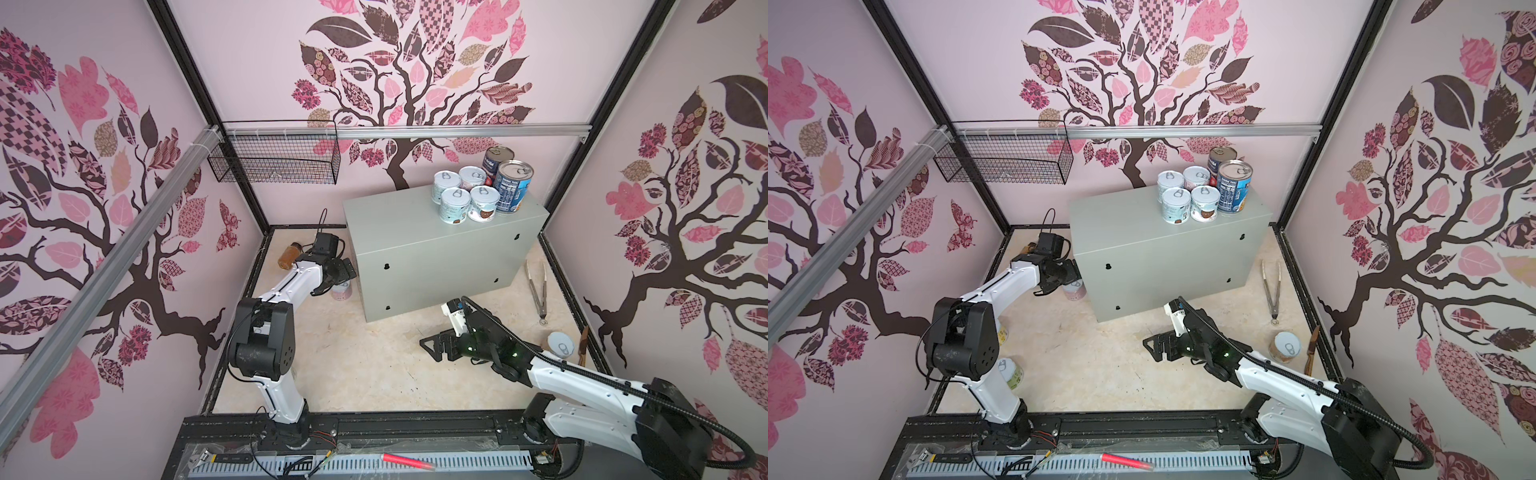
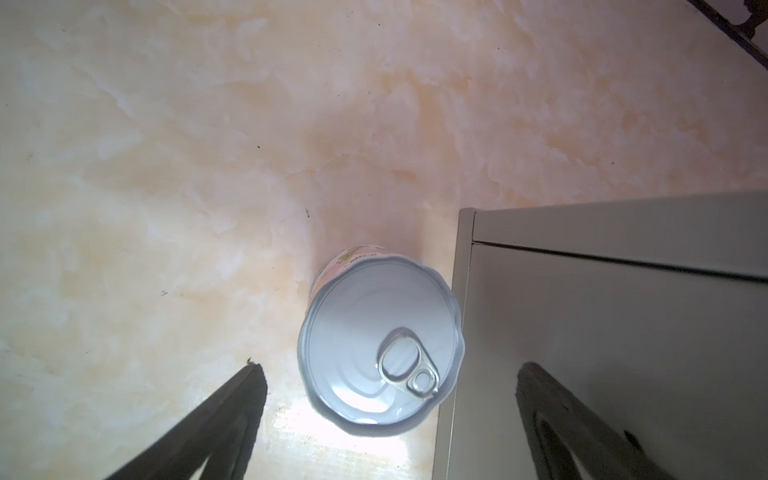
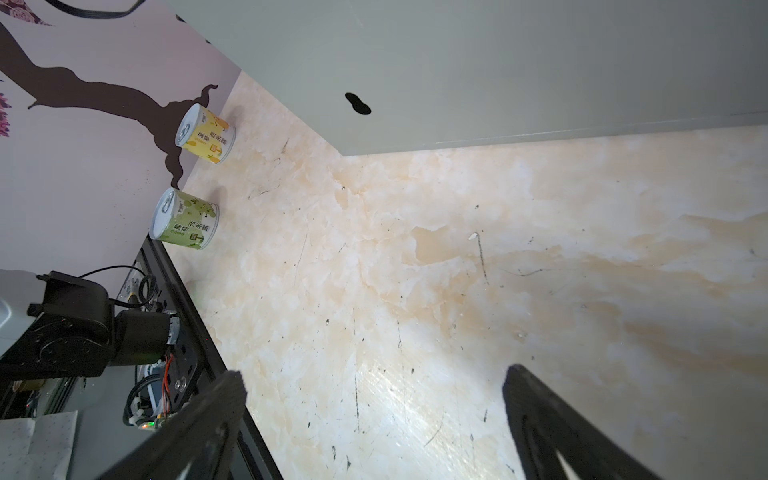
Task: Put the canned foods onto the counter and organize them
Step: 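Descend the left gripper over the pink can on the table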
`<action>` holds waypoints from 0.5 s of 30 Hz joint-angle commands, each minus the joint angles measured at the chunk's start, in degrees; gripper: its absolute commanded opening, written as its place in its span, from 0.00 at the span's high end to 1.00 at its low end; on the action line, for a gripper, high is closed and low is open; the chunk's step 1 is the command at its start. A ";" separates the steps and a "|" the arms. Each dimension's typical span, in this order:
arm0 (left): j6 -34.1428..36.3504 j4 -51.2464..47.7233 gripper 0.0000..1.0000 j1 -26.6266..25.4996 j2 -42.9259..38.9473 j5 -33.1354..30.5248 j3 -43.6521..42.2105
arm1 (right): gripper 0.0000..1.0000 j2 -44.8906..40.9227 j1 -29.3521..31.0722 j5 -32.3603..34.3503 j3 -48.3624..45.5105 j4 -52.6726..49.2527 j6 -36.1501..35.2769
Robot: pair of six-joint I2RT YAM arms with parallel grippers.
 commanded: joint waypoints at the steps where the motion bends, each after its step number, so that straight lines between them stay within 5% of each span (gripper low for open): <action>1: 0.23 0.60 0.02 -0.22 1.84 0.11 2.89 | 0.00 1.49 0.35 -0.59 1.33 0.43 -1.51; 15: 2.91 -0.77 0.02 -0.46 6.37 -3.32 4.67 | 0.00 4.63 0.34 -2.04 1.90 1.10 -2.03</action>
